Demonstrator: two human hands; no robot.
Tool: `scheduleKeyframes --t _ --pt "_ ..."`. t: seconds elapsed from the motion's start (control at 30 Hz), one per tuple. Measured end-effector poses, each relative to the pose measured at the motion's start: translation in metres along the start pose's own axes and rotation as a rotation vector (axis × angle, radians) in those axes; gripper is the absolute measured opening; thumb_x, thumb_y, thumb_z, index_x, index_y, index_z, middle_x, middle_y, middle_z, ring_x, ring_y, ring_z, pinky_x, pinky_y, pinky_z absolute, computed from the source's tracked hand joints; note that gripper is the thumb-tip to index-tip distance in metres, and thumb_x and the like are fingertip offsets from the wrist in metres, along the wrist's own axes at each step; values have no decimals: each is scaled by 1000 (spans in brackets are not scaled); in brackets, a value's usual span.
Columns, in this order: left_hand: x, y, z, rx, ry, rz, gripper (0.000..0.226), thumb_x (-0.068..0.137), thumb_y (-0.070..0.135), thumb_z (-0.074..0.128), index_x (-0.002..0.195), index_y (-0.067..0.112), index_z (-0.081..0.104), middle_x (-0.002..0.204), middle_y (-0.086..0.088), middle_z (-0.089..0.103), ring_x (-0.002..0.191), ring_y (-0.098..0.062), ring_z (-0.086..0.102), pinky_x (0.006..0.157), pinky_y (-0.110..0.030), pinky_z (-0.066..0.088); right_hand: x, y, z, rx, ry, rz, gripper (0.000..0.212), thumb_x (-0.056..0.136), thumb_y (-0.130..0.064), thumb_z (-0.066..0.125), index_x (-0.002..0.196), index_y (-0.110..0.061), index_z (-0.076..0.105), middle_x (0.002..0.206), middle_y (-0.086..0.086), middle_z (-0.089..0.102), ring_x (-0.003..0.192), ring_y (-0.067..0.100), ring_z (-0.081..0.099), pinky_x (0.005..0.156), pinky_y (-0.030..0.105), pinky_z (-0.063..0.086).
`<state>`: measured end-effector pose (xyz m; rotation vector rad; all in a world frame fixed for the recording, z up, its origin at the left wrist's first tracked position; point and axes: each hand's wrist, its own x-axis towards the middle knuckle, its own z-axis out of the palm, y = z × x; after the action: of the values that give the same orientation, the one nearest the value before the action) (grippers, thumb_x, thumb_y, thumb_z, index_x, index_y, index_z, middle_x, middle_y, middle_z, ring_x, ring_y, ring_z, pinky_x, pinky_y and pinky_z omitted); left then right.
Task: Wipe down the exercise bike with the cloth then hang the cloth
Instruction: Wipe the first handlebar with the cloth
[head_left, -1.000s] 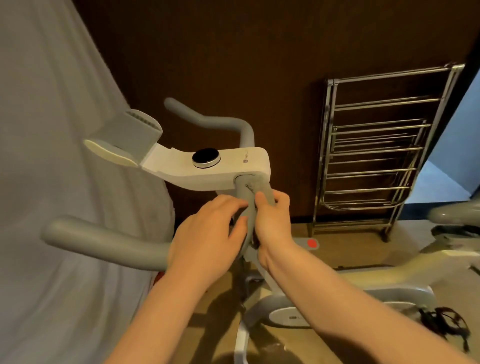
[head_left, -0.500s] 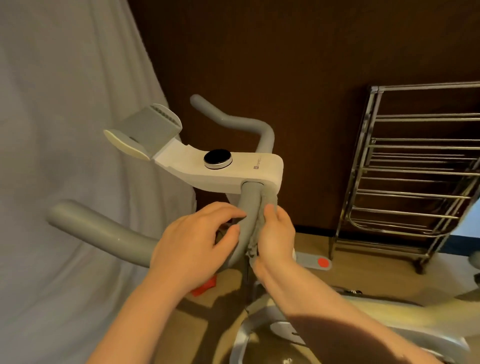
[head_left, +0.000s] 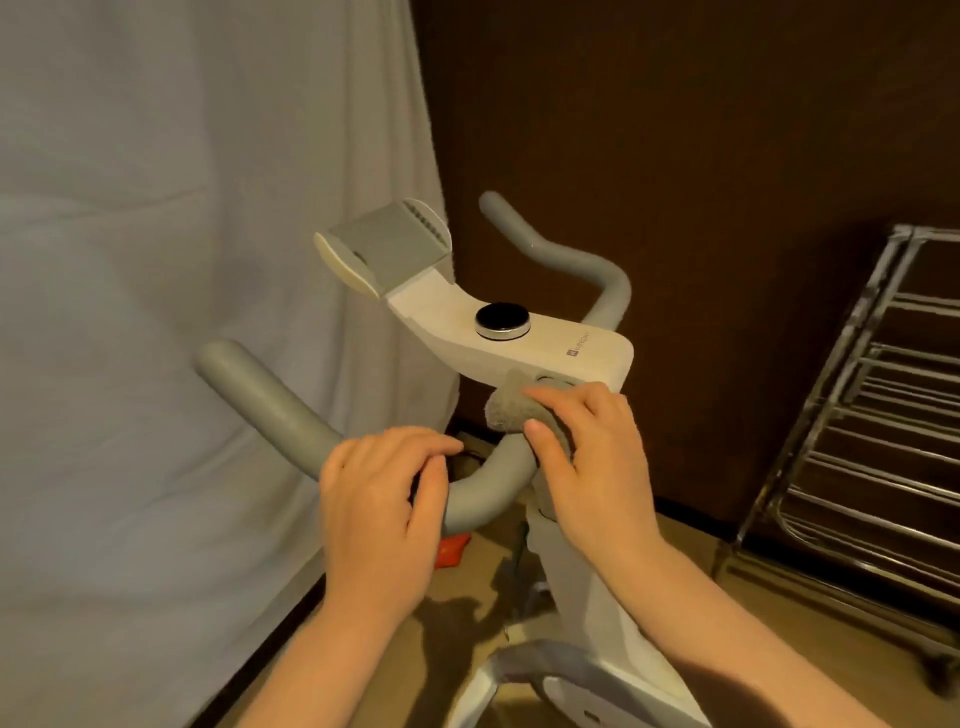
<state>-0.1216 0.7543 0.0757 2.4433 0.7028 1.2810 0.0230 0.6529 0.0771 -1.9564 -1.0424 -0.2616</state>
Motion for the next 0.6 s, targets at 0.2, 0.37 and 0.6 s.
scheduleKeyframes --t 0.2,0.37,0.6 --pt "-29 -1 -10 -99 63 -274 41 98 44 30 134 32 47 152 14 35 145 0 18 121 -46 15 -7 -30 0 -19 -364 -366 33 99 -36 36 126 -36 55 118 -17 56 114 4 48 107 27 34" --pt "-40 -12 -20 -60 6 -312 54 97 53 29 148 35 31 157 25 17 146 4 4 120 -46 17 -22 -19 -1 144 -204 -248 32 98 -35 41 123 -35 59 121 -19 61 121 -3 48 117 26 20" --pt "-42 -16 -25 2 -46 -248 51 99 52 27 148 40 23 158 20 16 147 -1 5 120 -48 16 -28 -35 7 12 -195 -453 35 99 -32 42 132 -29 56 120 -14 65 112 0 52 111 19 21"
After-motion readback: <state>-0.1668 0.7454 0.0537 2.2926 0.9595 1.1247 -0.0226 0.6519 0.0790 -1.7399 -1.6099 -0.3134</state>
